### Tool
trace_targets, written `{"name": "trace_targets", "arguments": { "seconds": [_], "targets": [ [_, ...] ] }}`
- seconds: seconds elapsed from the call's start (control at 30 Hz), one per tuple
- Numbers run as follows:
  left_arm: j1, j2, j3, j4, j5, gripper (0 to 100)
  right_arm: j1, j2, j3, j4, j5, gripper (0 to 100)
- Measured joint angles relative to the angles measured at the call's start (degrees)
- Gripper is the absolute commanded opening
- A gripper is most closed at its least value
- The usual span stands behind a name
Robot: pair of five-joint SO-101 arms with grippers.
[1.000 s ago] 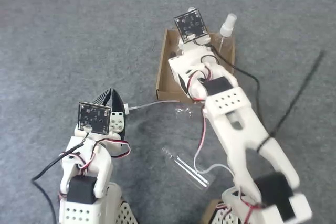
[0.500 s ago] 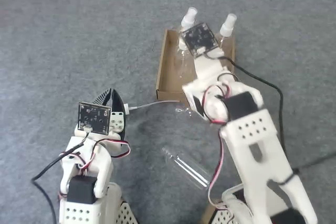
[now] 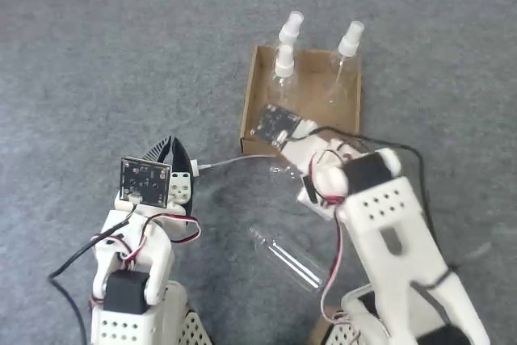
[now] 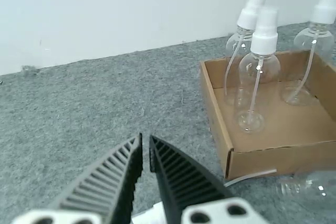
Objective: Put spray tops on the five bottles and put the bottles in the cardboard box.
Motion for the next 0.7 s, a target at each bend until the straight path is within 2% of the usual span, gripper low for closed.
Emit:
{"name": "trace_targets", "arguments": {
  "seconds": [0.23,0.43,0.7],
  "targets": [
    [0.0,0.0,0.0,0.0,0.0,1,0.09,7.38,4.75,-8.44,3.25,29.3],
    [0.0,0.0,0.0,0.0,0.0,1,0.09,12.13,4.84,-11.69,3.78,33.3],
    [0.0,0.0,0.0,0.0,0.0,1,0.09,18.46,4.84,-14.24,3.87,33.3]
  ]
}}
